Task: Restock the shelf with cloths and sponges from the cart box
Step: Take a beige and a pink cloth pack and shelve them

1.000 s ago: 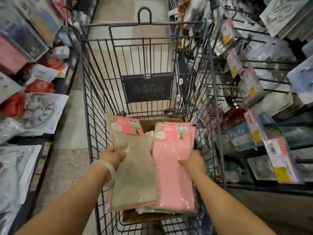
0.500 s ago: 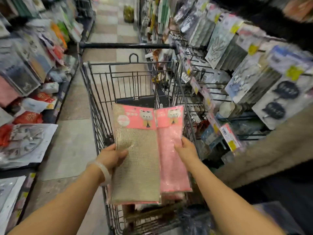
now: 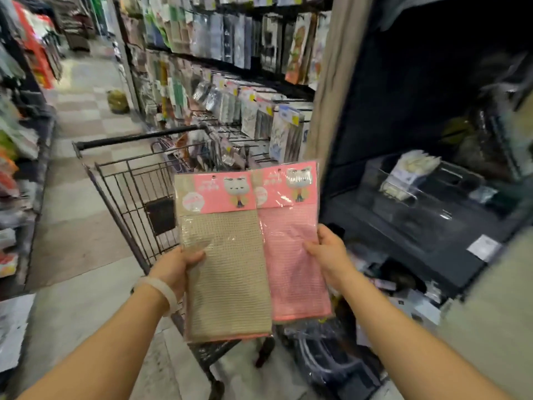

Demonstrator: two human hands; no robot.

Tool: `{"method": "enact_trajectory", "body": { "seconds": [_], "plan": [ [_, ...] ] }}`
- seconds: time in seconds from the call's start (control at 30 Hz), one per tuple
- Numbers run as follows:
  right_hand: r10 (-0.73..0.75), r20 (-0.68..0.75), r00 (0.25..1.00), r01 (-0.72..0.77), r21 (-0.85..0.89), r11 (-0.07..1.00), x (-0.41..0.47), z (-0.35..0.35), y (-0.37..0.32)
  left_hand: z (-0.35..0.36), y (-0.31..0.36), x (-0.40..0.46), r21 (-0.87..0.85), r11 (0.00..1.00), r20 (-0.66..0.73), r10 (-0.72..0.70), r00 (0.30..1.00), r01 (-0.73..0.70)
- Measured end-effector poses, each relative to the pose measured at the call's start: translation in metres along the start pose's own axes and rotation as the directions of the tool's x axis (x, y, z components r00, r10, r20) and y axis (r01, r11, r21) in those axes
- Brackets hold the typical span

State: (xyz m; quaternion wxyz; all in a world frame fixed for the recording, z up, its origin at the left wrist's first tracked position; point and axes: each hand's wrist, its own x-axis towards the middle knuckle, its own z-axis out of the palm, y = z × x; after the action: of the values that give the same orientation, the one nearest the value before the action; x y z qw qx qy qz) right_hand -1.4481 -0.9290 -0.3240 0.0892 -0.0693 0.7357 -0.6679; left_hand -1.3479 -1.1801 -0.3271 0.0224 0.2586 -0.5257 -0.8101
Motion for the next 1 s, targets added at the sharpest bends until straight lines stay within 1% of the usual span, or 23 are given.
{"method": "enact_trajectory", "body": {
  "seconds": [0.13,0.27,0.37,0.5,0.6,0.77,0.83,0.93,1.0],
  "plan": [
    [0.000,-0.135,0.991,-0.001,-0.009,1.000,-0.047,-0.064,-0.025,0.062,-0.003,-0.026,0.057,0.998,0.138,-0.006,0.990,-0.002],
    [-0.059,-0.251,0.966,0.061,0.002,0.998,-0.091,-0.134,-0.044,0.133,-0.013,-0.050,0.043,0.999,0.279,-0.007,0.960,-0.005],
    [-0.087,-0.333,0.939,0.106,0.042,0.993,-0.125,-0.184,-0.052,0.186,-0.030,-0.067,0.076,0.997,0.402,-0.005,0.915,-0.027],
    [-0.123,-0.452,0.883,0.165,0.055,0.985,-0.171,-0.253,-0.057,0.262,-0.060,-0.095,0.075,0.996,0.492,-0.001,0.871,-0.041],
    [-0.111,-0.517,0.849,0.182,0.089,0.979,-0.208,-0.308,-0.058,0.320,-0.085,-0.123,0.076,0.997,0.567,-0.029,0.823,-0.018],
    [-0.094,-0.597,0.797,0.169,0.071,0.983,-0.262,-0.404,-0.053,0.412,-0.134,-0.165,0.121,0.993,0.623,-0.090,0.777,0.018],
    [-0.072,-0.614,0.786,0.157,0.086,0.984,-0.281,-0.439,-0.049,0.446,-0.153,-0.177,0.145,0.989,0.630,-0.110,0.768,0.023],
    [-0.042,-0.631,0.775,0.126,0.088,0.988,-0.302,-0.487,-0.040,0.492,-0.180,-0.189,0.189,0.981,0.664,-0.152,0.732,0.032],
    [-0.026,-0.644,0.765,0.114,0.095,0.989,-0.311,-0.516,-0.036,0.518,-0.196,-0.192,0.206,0.978,0.660,-0.167,0.732,0.037]
  ]
}}
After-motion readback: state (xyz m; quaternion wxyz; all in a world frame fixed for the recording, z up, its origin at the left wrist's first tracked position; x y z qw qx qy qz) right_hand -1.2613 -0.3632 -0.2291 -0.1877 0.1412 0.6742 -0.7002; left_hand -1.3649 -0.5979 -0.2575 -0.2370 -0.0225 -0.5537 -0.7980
